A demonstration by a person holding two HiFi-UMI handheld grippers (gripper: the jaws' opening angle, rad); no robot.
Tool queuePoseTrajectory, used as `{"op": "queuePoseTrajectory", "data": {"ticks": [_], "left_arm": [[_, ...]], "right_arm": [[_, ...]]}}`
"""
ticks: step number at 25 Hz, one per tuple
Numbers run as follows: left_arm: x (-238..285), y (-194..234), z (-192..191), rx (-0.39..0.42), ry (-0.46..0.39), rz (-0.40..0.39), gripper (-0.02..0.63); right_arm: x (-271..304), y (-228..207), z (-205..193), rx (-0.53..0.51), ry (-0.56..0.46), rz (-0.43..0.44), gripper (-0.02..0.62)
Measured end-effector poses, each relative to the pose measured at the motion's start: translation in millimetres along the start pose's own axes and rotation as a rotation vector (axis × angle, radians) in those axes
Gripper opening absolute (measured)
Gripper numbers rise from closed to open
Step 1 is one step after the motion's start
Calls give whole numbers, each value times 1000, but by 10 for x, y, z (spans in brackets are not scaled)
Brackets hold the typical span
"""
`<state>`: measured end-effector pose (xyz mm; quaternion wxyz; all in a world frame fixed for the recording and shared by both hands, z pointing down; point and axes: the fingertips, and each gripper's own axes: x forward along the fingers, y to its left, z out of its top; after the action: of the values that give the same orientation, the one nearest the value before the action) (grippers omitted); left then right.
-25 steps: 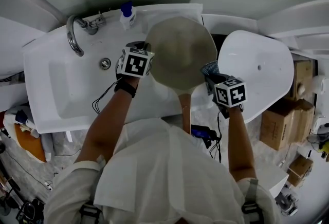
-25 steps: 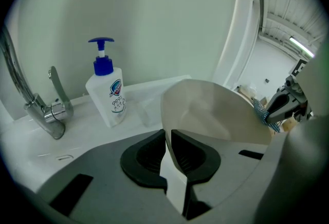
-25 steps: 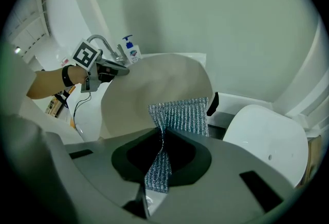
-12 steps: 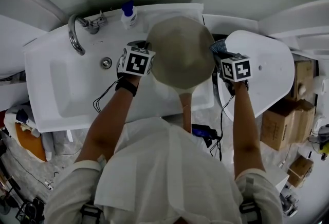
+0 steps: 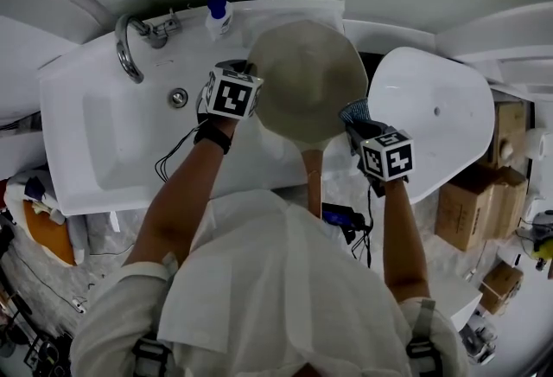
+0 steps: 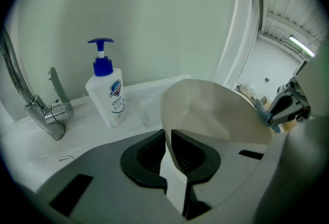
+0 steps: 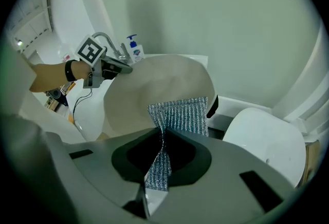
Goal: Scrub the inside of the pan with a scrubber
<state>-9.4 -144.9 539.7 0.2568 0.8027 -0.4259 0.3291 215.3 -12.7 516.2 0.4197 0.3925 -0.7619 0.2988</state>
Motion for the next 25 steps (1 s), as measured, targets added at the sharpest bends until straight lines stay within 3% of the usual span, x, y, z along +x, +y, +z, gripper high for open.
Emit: {"op": "queuePoseTrajectory", "data": {"ticks": [5, 14, 19, 25], "left_arm": [[4, -2, -3, 1, 2, 0, 44], [24, 5, 6, -3, 4, -2, 44], [17, -5, 4, -6, 12, -7, 44], [24, -10, 4, -9, 13, -10, 44]], "right_arm": [[38, 475, -78, -50, 43, 109, 37], [137, 1085, -53, -250, 167, 234, 37], [286, 1486, 174, -373, 185, 299, 37], [530, 1815, 518, -470, 153, 312, 37]]}}
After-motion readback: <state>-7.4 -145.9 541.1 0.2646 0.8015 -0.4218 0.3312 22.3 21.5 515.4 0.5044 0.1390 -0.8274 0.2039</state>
